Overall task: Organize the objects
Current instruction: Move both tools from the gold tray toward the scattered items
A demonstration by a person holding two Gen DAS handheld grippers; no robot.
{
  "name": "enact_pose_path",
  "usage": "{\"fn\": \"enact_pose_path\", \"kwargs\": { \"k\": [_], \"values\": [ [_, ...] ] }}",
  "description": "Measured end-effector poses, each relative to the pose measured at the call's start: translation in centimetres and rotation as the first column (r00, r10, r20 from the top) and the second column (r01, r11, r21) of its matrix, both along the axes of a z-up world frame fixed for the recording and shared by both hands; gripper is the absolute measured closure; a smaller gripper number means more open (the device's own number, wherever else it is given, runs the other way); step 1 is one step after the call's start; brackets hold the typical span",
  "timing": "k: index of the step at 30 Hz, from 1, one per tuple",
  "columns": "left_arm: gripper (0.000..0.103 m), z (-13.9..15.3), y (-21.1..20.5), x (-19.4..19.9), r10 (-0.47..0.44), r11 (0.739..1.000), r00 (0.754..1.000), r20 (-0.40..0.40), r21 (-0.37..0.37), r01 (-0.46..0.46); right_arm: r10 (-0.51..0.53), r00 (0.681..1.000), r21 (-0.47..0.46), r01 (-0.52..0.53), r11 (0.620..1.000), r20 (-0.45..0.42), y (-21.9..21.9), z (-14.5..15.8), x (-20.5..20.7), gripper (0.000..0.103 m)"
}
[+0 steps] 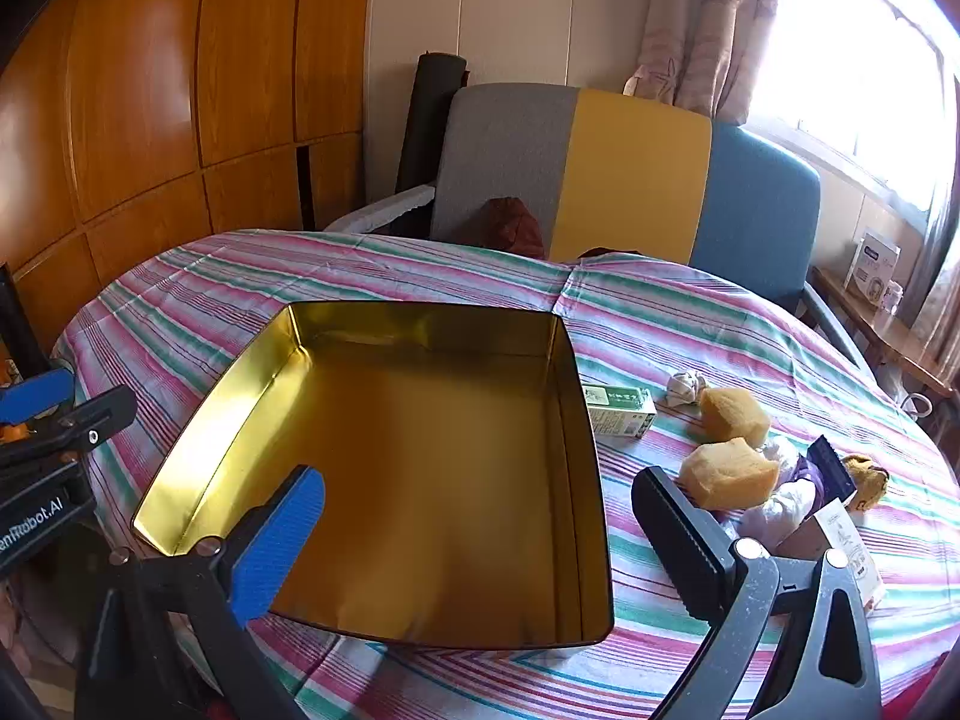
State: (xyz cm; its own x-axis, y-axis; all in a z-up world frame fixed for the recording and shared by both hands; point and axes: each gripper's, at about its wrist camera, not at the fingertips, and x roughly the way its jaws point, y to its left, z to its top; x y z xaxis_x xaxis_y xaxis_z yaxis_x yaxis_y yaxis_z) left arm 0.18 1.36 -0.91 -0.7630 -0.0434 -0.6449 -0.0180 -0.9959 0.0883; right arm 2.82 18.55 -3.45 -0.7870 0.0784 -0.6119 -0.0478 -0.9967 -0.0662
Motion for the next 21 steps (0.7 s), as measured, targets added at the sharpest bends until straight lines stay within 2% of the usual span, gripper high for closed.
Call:
{"fn": "enact_pose_path", "kwargs": {
  "k": [8,15,21],
  "values": [
    [0.041,0.1,0.6,0.2,-0.031,1.0,0.999,0.011,0.0,0.031,0.007,1.0,0.009,-0.007,1.0,-0.008,1.3,1.0,0.5,0.0],
    [0.041,-0.6,1.6,-0.1,-0.12,0.991,0.989,0.087,0.066,0.114,0.001,1.0,0.043,0.0,0.999,-0.021,3.9,2.6,0.9,0.0],
    [0.041,-1.0,3.1,0.2,-0.157,0.987,0.983,0.092,0.041,0.154,-0.029,0.999,0.064,0.031,0.997,-0.036,6.4,3.7,1.4,0.0]
  ]
}}
